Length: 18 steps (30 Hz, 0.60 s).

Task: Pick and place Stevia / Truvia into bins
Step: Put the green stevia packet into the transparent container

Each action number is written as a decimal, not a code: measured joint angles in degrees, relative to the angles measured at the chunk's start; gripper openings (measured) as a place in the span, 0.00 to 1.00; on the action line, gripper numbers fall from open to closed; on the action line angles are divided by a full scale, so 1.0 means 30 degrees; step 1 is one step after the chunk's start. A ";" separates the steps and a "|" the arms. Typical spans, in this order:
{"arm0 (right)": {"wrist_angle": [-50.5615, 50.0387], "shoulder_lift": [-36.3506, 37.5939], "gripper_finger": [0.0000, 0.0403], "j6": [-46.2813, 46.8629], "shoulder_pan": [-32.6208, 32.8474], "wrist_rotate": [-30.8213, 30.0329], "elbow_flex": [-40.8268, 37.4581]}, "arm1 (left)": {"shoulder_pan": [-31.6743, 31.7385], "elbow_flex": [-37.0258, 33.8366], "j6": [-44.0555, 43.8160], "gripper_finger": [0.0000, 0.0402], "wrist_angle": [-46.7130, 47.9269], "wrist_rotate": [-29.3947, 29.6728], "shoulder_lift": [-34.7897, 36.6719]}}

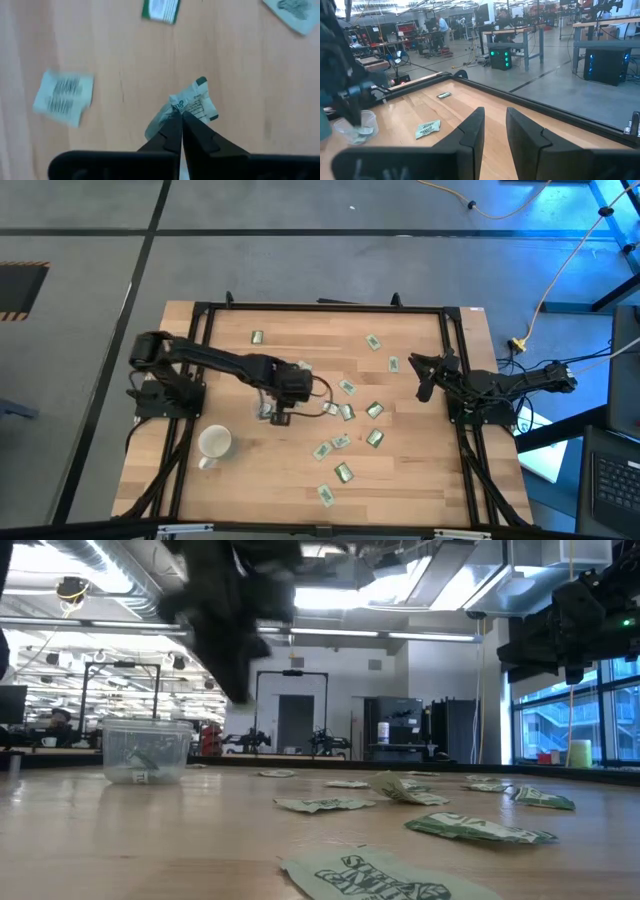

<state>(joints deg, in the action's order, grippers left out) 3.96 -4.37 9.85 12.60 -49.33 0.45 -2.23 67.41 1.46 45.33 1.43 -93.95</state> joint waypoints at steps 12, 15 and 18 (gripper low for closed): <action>0.0004 -0.0004 0.21 0.0058 0.0001 0.0004 0.0000 | -0.0970 -0.1752 -0.4497 0.01 0.3387 -0.0829 0.1660; 0.0004 0.0004 0.21 0.0058 0.0002 0.0004 0.0002 | -0.1024 -0.2353 -0.4798 0.01 0.3326 -0.0868 0.1660; 0.0004 -0.0001 0.21 0.0058 0.0007 0.0004 0.0000 | -0.1009 -0.2742 -0.4933 0.02 0.3267 -0.0519 0.1660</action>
<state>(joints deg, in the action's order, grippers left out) 3.97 -4.38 10.02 12.62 -49.32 0.45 -5.26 59.18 -13.34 55.13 -0.12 -88.97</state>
